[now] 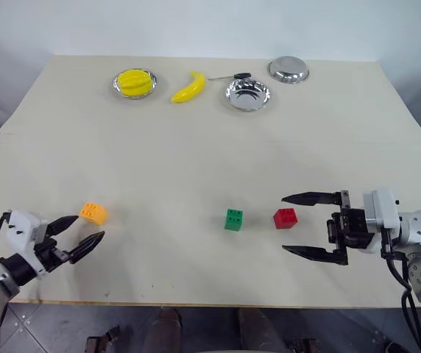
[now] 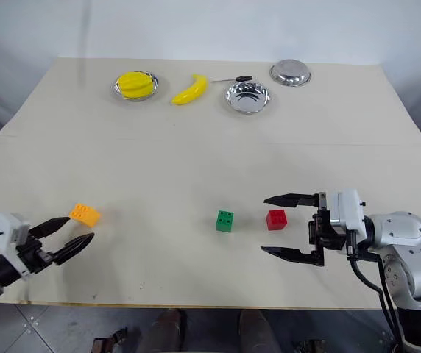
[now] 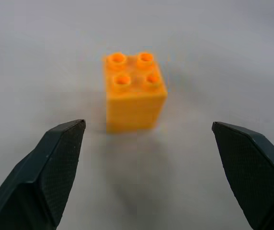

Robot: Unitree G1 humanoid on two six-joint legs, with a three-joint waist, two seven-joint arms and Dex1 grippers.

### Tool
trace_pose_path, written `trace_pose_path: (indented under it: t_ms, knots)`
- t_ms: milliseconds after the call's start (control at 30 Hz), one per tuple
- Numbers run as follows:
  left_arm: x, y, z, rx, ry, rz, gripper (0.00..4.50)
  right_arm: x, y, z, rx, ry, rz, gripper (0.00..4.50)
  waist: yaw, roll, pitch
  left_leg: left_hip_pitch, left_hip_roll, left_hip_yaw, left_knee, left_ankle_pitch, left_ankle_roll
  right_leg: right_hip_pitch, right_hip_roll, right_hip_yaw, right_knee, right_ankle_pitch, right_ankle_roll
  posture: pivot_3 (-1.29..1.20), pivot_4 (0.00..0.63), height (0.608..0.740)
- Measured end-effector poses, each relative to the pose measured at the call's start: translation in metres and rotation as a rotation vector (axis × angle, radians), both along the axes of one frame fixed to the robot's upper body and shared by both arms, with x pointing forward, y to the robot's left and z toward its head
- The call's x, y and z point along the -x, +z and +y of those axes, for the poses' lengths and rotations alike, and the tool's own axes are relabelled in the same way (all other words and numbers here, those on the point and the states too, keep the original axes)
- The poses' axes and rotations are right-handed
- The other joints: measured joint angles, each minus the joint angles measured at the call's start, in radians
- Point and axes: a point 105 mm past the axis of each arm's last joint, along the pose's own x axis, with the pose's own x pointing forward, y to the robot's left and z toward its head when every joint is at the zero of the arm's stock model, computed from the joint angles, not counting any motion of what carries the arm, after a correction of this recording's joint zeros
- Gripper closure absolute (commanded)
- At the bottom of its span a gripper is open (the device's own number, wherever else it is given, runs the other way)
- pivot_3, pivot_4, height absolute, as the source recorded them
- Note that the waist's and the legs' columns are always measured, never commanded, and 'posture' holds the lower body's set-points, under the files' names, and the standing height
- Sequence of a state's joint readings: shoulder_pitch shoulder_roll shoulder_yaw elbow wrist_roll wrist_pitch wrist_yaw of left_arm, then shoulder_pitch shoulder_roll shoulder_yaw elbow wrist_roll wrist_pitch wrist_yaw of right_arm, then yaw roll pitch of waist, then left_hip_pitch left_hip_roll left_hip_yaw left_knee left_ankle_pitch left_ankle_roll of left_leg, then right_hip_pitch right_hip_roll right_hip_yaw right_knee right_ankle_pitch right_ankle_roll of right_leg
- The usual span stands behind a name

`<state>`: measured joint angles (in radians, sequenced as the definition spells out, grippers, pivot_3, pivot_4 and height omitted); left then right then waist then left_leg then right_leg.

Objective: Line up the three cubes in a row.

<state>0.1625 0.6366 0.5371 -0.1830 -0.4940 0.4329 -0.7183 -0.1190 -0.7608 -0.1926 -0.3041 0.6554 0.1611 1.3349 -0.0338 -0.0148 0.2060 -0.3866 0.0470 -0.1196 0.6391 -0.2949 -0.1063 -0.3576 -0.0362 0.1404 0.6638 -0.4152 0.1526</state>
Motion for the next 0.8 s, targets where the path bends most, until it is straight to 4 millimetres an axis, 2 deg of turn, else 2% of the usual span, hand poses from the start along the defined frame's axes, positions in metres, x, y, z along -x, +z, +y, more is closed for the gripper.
trace_pose_path:
  t_ms: [133,200,467,533,600,700,800]
  knots:
    - [-0.012,-0.005,-0.013,0.016,-0.001,0.000,0.02,0.000,0.000,0.001,-0.004,-0.008,0.013,0.00,0.006,0.000,0.000,0.000,-0.001,0.000,0.001,0.000,0.000,0.001,-0.001,0.000,-0.001,0.000,0.000,0.00,0.150,0.740]
    - [-0.015,-0.010,-0.020,0.033,-0.009,0.011,0.56,0.000,-0.003,0.000,-0.006,-0.018,0.024,0.00,0.006,0.000,0.000,0.000,-0.001,0.000,0.001,0.000,0.000,0.000,-0.001,0.000,-0.001,0.000,0.000,0.00,0.150,0.740]
    - [-0.017,-0.010,-0.018,0.023,-0.024,0.017,2.97,0.004,-0.007,-0.001,-0.007,-0.042,0.049,0.00,0.006,0.000,0.000,0.000,-0.001,0.000,0.000,0.000,0.000,0.001,0.000,0.000,-0.001,0.000,0.000,0.00,0.150,0.740]
    - [-0.020,-0.006,-0.017,0.013,-0.053,0.004,2.99,0.005,-0.008,-0.002,-0.008,-0.048,0.052,0.00,0.006,0.000,0.000,0.000,-0.001,0.000,0.000,0.000,0.000,0.001,0.000,0.000,-0.001,0.000,0.000,0.00,0.150,0.740]
    - [-0.022,0.001,-0.024,-0.019,-0.160,-0.007,2.99,0.006,-0.010,-0.004,-0.008,-0.063,0.060,0.00,0.009,0.000,0.000,0.000,-0.001,0.000,0.000,0.000,0.000,0.001,0.000,0.000,-0.001,0.000,0.000,0.00,0.150,0.740]
    - [-0.027,0.017,-0.046,-0.066,-0.415,-0.040,2.99,0.007,-0.012,-0.012,-0.007,-0.103,0.066,0.00,0.016,0.000,0.000,0.000,-0.002,0.000,0.001,0.000,0.000,0.001,-0.001,-0.001,-0.001,0.000,0.000,0.00,0.150,0.740]
    - [-0.038,0.045,-0.072,-0.152,-0.708,-0.108,2.99,0.008,-0.011,-0.024,0.011,-0.149,0.053,0.00,0.025,0.000,0.000,0.000,-0.002,0.000,0.000,0.001,-0.002,0.001,0.000,-0.001,-0.001,0.001,0.000,0.00,0.150,0.740]
